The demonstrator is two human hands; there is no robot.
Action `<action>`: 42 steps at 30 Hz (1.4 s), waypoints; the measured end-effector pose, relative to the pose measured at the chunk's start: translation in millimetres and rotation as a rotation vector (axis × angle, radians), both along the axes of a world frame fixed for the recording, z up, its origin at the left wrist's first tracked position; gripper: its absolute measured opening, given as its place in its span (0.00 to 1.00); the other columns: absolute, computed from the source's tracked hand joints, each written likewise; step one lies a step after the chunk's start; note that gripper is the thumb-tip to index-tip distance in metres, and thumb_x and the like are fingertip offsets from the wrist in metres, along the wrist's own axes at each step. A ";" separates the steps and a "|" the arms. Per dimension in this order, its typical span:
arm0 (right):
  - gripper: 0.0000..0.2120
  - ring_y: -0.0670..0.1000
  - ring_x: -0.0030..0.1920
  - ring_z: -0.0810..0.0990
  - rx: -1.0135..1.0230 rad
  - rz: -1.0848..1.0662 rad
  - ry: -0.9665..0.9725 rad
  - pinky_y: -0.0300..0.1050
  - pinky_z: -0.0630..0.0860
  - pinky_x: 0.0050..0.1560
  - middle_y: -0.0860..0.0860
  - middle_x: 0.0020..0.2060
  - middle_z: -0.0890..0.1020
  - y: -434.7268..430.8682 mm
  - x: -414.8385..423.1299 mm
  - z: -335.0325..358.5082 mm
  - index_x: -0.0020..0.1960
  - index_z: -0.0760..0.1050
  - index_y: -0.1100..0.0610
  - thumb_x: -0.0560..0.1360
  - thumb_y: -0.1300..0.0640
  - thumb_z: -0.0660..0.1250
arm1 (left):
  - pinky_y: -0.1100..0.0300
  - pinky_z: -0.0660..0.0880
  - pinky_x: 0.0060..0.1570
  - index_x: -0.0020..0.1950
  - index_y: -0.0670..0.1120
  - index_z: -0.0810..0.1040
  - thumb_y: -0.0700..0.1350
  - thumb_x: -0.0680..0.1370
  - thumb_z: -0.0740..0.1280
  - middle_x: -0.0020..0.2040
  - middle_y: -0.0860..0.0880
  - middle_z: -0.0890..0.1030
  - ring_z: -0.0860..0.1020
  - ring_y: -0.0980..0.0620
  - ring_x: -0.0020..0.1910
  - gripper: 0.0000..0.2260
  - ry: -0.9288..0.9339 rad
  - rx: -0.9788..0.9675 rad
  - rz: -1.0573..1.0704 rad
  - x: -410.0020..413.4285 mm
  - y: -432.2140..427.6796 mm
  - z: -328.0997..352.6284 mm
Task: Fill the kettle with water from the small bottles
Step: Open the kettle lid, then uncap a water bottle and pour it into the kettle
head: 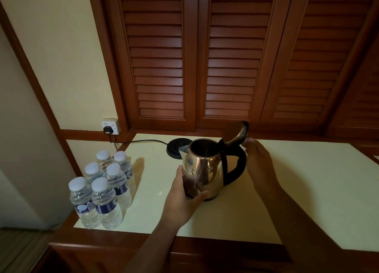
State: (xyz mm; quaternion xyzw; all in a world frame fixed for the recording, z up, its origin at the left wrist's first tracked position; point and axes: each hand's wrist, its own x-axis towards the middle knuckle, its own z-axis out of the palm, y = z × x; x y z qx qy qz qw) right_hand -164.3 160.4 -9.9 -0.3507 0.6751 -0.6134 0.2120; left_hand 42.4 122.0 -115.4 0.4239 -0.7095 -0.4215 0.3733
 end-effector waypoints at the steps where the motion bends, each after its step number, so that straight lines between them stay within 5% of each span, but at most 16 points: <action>1: 0.14 0.47 0.55 0.77 -0.019 -0.032 0.022 0.40 0.69 0.52 0.46 0.55 0.78 7.5 2.3 -6.2 0.62 0.77 0.51 0.84 0.49 0.55 | 0.55 0.81 0.65 0.76 0.68 0.59 0.61 0.71 0.79 0.69 0.66 0.76 0.77 0.59 0.68 0.40 0.000 0.003 0.004 0.0 0.3 0.1; 5: 0.12 0.32 0.49 0.74 -0.124 -0.147 0.140 0.24 0.68 0.43 0.45 0.54 0.77 35.7 22.8 -39.3 0.64 0.75 0.53 0.84 0.53 0.58 | 0.53 0.80 0.65 0.78 0.65 0.60 0.66 0.70 0.79 0.71 0.64 0.76 0.77 0.58 0.69 0.42 0.001 0.002 0.012 0.1 1.4 -0.8; 12: 0.13 0.33 0.59 0.75 -0.078 0.121 0.301 0.35 0.72 0.57 0.30 0.55 0.75 42.0 63.6 -81.5 0.64 0.70 0.39 0.83 0.53 0.60 | 0.64 0.78 0.59 0.77 0.65 0.61 0.67 0.71 0.76 0.71 0.59 0.75 0.78 0.57 0.66 0.39 -0.036 -0.028 0.080 -0.7 7.2 -0.9; 19: 0.18 0.37 0.67 0.72 -0.092 0.189 0.348 0.40 0.72 0.66 0.29 0.62 0.71 48.2 70.8 -85.8 0.71 0.65 0.38 0.83 0.51 0.59 | 0.76 0.70 0.57 0.74 0.69 0.60 0.62 0.76 0.75 0.67 0.70 0.74 0.74 0.68 0.66 0.32 0.000 0.017 0.064 10.1 19.0 10.8; 22: 0.19 0.38 0.68 0.71 -0.147 0.188 0.431 0.34 0.69 0.65 0.38 0.66 0.74 55.3 78.8 -84.5 0.73 0.68 0.46 0.83 0.49 0.58 | 0.59 0.68 0.75 0.81 0.64 0.57 0.60 0.78 0.73 0.77 0.65 0.67 0.67 0.63 0.75 0.36 0.029 0.030 0.106 27.8 32.1 11.9; 24: 0.18 0.40 0.67 0.72 -0.193 0.232 0.486 0.31 0.70 0.63 0.42 0.66 0.75 57.2 91.6 -82.7 0.72 0.71 0.50 0.83 0.49 0.59 | 0.52 0.66 0.79 0.83 0.60 0.59 0.55 0.80 0.72 0.80 0.59 0.67 0.66 0.58 0.79 0.34 0.034 0.027 0.166 45.2 42.7 13.4; 28: 0.17 0.43 0.65 0.76 -0.242 0.413 0.552 0.42 0.75 0.64 0.44 0.63 0.78 50.4 134.9 -75.3 0.69 0.74 0.53 0.83 0.50 0.60 | 0.63 0.71 0.72 0.79 0.59 0.69 0.48 0.82 0.70 0.73 0.60 0.75 0.73 0.65 0.71 0.25 0.023 -0.103 0.293 84.6 66.3 23.8; 33: 0.15 0.40 0.61 0.78 -0.260 0.601 0.574 0.39 0.75 0.60 0.40 0.60 0.80 30.6 184.9 -54.3 0.67 0.76 0.50 0.82 0.52 0.61 | 0.63 0.77 0.63 0.72 0.56 0.77 0.43 0.83 0.69 0.64 0.61 0.82 0.79 0.62 0.65 0.18 0.097 -0.225 0.515 131.6 82.6 36.8; 38: 0.15 0.42 0.58 0.79 -0.326 0.716 0.600 0.40 0.77 0.57 0.45 0.58 0.81 1.9 220.0 -32.4 0.67 0.77 0.53 0.81 0.57 0.65 | 0.76 0.73 0.54 0.71 0.55 0.78 0.43 0.84 0.68 0.63 0.62 0.81 0.78 0.65 0.64 0.16 0.139 -0.236 0.643 162.8 90.5 44.9; 42: 0.21 0.50 0.65 0.72 -0.218 0.820 0.782 0.51 0.72 0.66 0.51 0.64 0.75 -19.3 243.8 -25.9 0.72 0.73 0.54 0.80 0.50 0.62 | 0.70 0.78 0.48 0.71 0.56 0.78 0.44 0.84 0.68 0.62 0.59 0.82 0.81 0.61 0.58 0.16 0.125 -0.220 0.710 178.6 93.5 39.3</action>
